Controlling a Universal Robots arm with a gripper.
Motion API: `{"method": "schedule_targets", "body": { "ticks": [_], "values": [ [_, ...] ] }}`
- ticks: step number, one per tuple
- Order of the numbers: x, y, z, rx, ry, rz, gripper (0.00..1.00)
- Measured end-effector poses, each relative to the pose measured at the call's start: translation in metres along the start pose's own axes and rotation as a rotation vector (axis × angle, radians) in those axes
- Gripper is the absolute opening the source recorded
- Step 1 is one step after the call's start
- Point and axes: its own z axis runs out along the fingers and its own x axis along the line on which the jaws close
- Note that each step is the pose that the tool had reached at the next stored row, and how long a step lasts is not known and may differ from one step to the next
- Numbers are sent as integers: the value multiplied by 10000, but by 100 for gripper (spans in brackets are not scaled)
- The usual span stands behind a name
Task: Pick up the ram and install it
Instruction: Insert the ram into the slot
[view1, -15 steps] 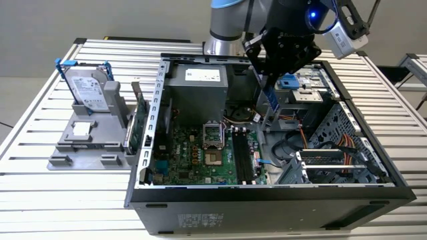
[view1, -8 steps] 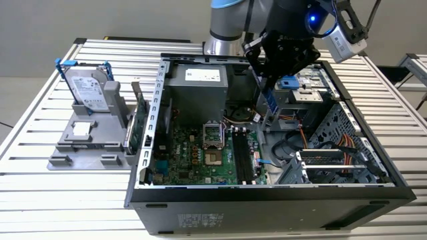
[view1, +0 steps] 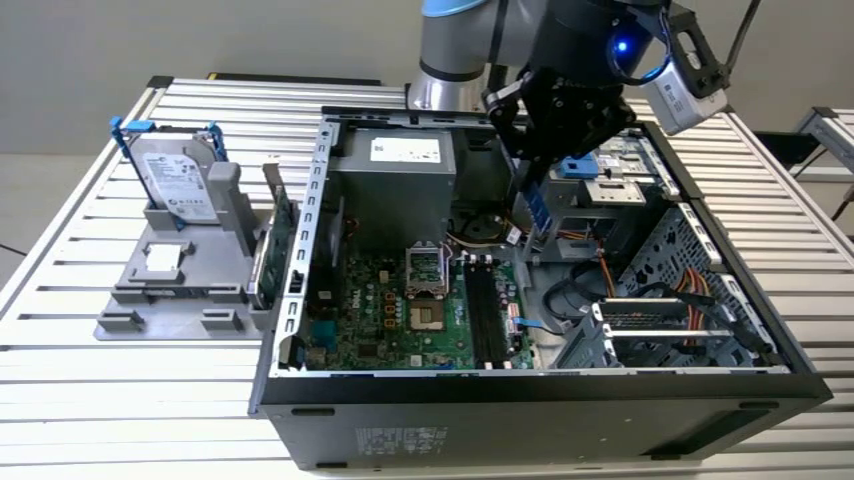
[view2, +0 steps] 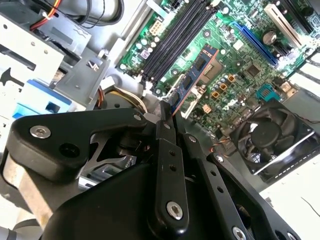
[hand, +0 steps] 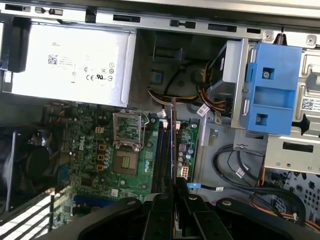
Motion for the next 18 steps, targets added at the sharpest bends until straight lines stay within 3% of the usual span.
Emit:
{"method": "schedule_targets", "body": {
  "ticks": [11, 18],
  "values": [
    [-23, -5, 66, -31, 277, 29, 0],
    [-31, -7, 114, -37, 342, 57, 0]
  ]
}}
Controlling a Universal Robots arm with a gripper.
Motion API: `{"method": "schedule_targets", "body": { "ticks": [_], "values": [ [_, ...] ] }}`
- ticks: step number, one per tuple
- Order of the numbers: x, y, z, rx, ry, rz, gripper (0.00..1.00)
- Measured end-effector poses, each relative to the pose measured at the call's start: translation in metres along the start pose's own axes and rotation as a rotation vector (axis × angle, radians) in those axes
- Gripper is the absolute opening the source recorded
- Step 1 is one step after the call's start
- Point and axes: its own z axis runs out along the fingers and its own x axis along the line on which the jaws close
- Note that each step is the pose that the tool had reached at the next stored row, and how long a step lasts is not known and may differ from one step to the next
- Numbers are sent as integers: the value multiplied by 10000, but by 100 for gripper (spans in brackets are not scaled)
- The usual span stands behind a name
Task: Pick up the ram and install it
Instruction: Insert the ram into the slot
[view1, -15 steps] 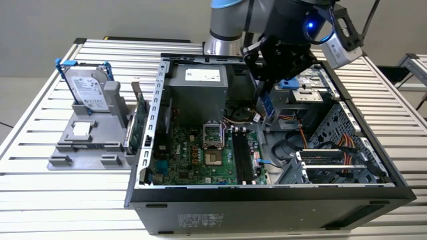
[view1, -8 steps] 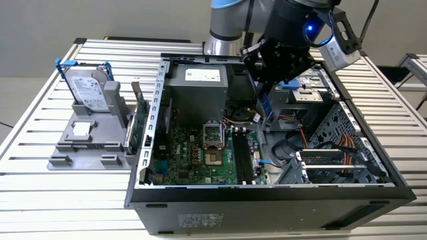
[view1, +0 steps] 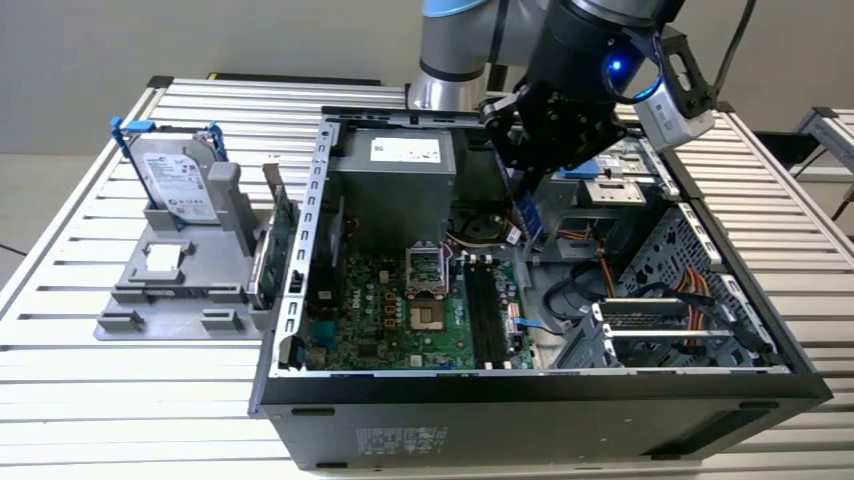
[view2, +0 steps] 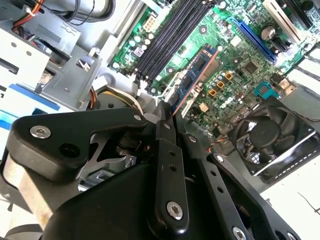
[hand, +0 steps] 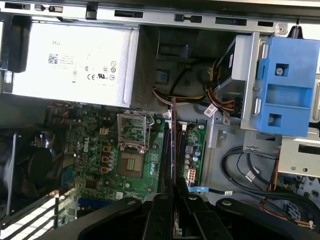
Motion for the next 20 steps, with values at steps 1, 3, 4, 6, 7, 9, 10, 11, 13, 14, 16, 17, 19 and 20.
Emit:
{"method": "schedule_targets", "body": {
  "ticks": [1, 3, 4, 6, 7, 9, 10, 11, 13, 14, 16, 17, 19, 20],
  "values": [
    [0, 0, 0, 1, 1, 0, 0],
    [0, 0, 1, -2, 0, 0, 0],
    [0, 0, 1, -2, 0, 0, 0],
    [0, 0, 2, -2, -3, 0, 0],
    [-1, 0, 2, -2, -6, -1, 0],
    [0, 0, 2, -2, -9, 0, 0],
    [0, 0, 2, -2, -9, -1, 0],
    [0, 0, 4, -1, -9, 0, 0],
    [-1, 0, 9, -2, -9, 0, 0],
    [-1, 0, 10, -1, -9, 0, 0],
    [-2, 0, 18, -3, -10, -1, 0],
    [-2, -1, 24, -3, -9, -1, 0],
    [-4, -2, 41, -1, -9, 0, 0],
    [-5, -2, 53, -1, -9, 0, 0]
  ]
}}
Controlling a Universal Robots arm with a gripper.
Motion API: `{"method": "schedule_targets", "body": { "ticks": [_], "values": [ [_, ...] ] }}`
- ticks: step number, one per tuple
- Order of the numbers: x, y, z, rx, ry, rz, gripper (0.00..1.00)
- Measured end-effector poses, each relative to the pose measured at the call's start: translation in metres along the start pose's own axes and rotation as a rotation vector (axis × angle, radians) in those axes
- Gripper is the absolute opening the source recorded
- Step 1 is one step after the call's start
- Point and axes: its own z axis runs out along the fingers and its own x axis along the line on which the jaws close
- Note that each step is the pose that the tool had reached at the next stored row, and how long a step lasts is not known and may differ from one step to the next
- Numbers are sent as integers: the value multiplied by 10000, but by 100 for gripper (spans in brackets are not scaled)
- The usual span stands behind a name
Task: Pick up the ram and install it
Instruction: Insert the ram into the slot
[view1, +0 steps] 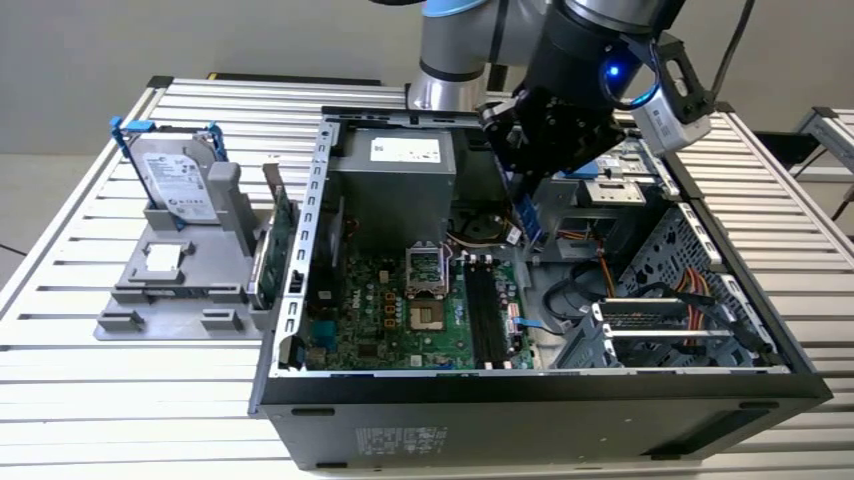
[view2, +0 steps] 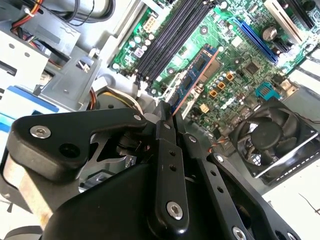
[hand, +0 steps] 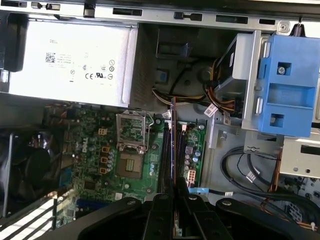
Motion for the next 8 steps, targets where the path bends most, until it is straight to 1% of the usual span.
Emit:
{"method": "schedule_targets", "body": {
  "ticks": [4, 8],
  "values": [
    [-7, -2, 68, -1, 0, 0, 0],
    [-12, -4, 121, 1, 0, 0, 0]
  ]
}}
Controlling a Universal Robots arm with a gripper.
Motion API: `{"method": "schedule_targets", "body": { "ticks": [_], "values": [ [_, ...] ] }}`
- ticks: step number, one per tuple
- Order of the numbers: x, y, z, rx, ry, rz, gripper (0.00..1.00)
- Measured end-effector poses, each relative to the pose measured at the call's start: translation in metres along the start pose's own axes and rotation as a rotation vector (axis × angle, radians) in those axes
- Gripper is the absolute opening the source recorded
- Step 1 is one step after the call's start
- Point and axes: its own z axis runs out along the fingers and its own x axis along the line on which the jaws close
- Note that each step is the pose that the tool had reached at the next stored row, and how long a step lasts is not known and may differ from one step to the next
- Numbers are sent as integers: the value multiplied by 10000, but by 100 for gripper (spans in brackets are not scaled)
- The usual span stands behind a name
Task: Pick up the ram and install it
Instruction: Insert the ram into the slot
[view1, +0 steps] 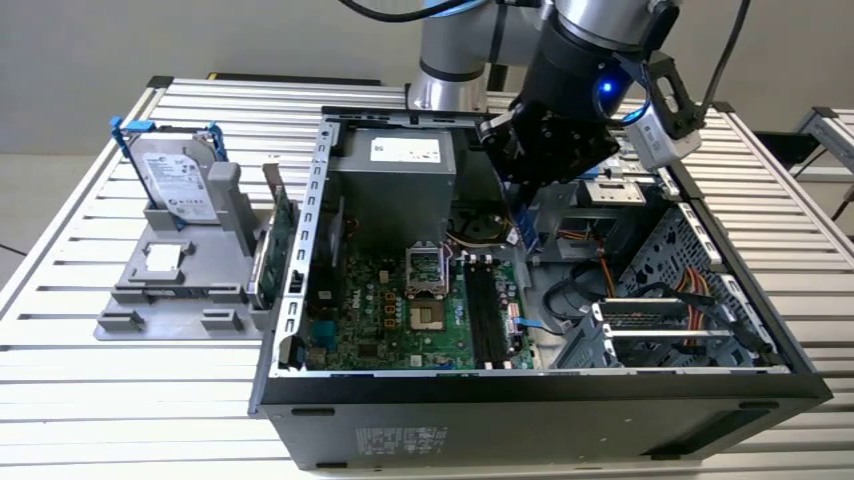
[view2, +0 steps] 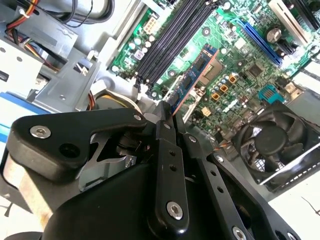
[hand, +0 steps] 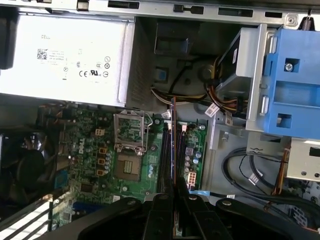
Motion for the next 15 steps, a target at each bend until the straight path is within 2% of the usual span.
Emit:
{"method": "schedule_targets", "body": {
  "ticks": [9, 15],
  "values": [
    [-4, -1, 34, 48, 5, 5, 0],
    [-10, -3, 96, 53, 5, 7, 0]
  ]
}}
